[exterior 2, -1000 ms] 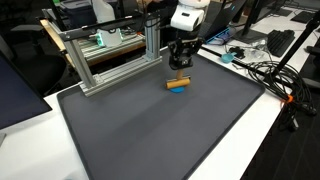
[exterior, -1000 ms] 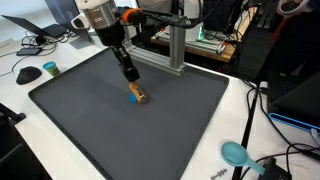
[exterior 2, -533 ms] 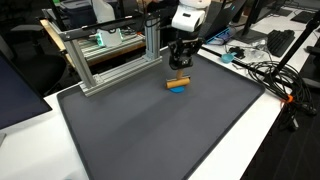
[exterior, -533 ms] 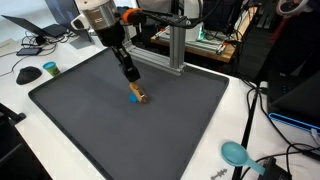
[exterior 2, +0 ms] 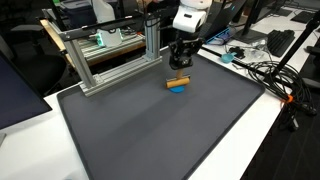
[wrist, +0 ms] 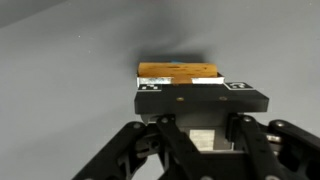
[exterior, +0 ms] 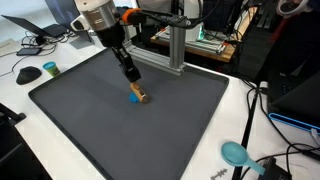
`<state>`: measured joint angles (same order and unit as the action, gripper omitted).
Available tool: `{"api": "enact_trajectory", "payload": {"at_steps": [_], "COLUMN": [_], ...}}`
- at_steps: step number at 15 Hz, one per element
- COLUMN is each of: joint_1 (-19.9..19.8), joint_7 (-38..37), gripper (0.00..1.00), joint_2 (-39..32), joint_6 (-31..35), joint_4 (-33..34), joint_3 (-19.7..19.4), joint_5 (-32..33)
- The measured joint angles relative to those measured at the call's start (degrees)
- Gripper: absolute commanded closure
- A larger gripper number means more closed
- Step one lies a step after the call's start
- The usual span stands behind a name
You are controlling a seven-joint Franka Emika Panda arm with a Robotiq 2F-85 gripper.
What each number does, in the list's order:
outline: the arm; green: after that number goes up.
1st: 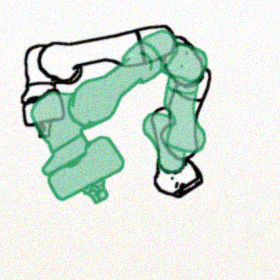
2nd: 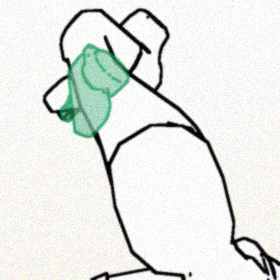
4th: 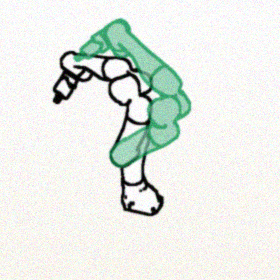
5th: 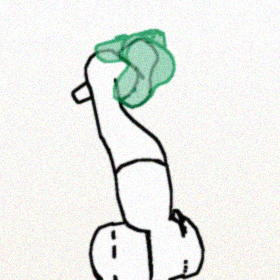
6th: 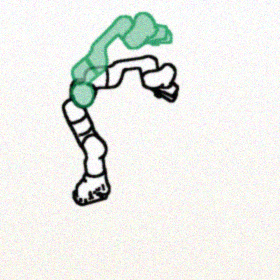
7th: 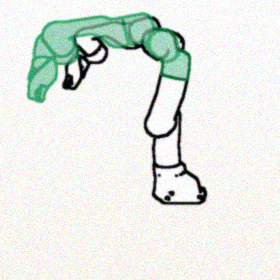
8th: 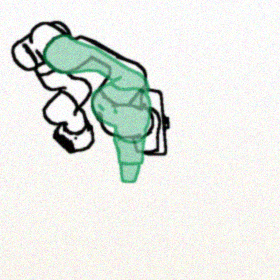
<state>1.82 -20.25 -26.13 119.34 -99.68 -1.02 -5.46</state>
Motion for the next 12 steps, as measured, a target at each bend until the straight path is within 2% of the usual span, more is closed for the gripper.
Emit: {"api": "enact_trajectory", "payload": {"at_steps": [12], "joint_1": [0.0], "joint_7": [0.2], "gripper": [0.78], "joint_2": [-0.3], "joint_6": [-1.2], "joint_4": [0.5], "joint_3": [0.2], "joint_5": [0.0]}}
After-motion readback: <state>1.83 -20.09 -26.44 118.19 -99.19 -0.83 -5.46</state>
